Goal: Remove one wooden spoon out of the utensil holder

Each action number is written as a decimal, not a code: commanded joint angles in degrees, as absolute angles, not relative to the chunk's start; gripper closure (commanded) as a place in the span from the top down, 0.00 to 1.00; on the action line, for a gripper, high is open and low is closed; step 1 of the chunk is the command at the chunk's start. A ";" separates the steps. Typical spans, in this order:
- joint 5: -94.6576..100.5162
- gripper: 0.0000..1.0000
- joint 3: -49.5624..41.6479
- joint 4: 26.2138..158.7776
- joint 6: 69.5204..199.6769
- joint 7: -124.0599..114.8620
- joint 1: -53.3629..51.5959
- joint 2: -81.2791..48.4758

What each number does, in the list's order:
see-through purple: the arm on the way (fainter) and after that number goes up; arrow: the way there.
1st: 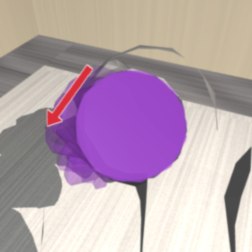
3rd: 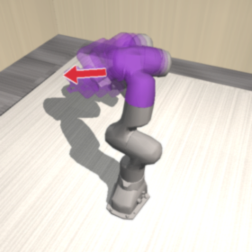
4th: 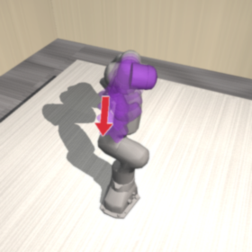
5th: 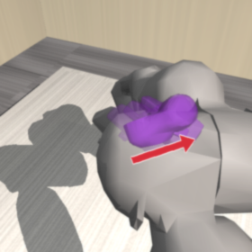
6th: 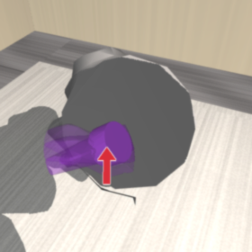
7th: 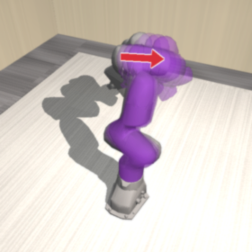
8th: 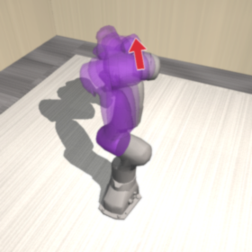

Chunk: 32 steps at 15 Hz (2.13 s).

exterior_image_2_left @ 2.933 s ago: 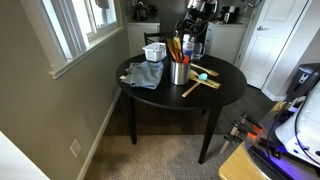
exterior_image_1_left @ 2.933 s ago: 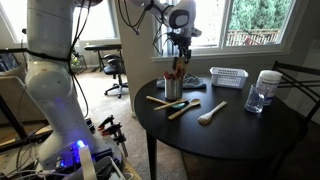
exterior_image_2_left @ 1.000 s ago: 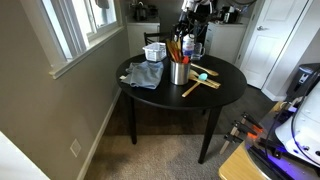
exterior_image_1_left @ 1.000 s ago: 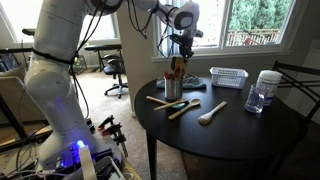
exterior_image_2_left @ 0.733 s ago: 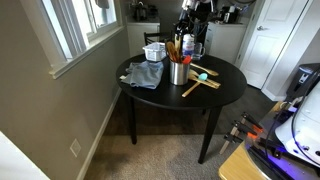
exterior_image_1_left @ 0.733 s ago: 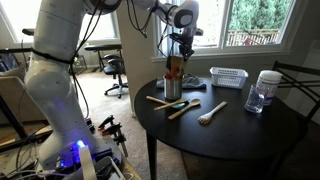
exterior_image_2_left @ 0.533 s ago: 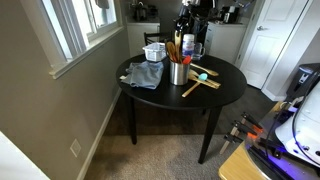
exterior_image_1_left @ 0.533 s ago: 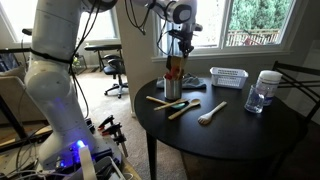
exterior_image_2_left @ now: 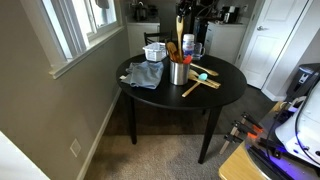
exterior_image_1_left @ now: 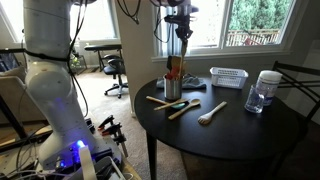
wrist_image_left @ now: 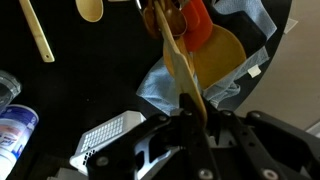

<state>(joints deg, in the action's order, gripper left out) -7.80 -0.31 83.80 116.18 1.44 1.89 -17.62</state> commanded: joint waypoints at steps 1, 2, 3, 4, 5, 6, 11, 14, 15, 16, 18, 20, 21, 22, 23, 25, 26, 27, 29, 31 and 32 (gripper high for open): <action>-5.41 0.07 -0.57 84.45 114.49 0.46 1.34 -15.33; -5.24 0.07 -0.64 84.25 114.21 0.18 1.37 -14.99; -5.14 0.07 -0.68 84.13 114.02 -0.13 1.42 -14.68; -5.73 0.07 -0.74 83.62 112.81 -1.06 1.63 -14.34; -6.50 0.07 -0.74 82.93 110.91 -1.73 1.85 -14.18; -7.17 0.07 -0.83 82.18 109.11 -2.66 2.07 -13.90; -6.65 0.07 -2.25 76.23 100.29 -9.68 2.32 -13.05; -5.52 0.07 -3.65 74.77 96.50 -13.76 2.46 -12.36; -6.11 0.07 -4.11 75.01 96.20 -14.34 2.71 -12.24; -6.53 0.07 -4.62 74.92 95.80 -14.97 2.85 -12.31; -7.90 0.07 -5.56 75.14 95.44 -15.80 3.34 -13.27; -9.34 0.07 -6.32 75.34 95.10 -16.84 4.22 -14.78; -10.49 0.07 -6.69 75.74 95.17 -17.17 4.81 -15.46; -12.06 0.07 -6.99 76.14 95.20 -17.35 5.59 -16.23; -13.71 0.07 -7.36 76.80 95.51 -17.67 6.38 -17.03; -17.40 0.07 -7.99 77.96 95.77 -17.76 8.05 -18.83; -18.69 0.07 -7.73 78.11 95.66 -18.10 9.38 -20.00; -19.88 0.07 -7.94 78.38 95.63 -18.34 10.20 -21.17; -21.52 0.07 -8.24 78.24 95.11 -19.14 11.80 -23.60; -23.50 0.07 -8.38 78.34 94.93 -19.99 13.41 -26.00; -24.45 0.07 -8.40 78.49 95.02 -20.55 14.03 -27.06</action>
<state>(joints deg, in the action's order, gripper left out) -21.00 -8.53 78.35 96.11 -17.95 12.21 -24.95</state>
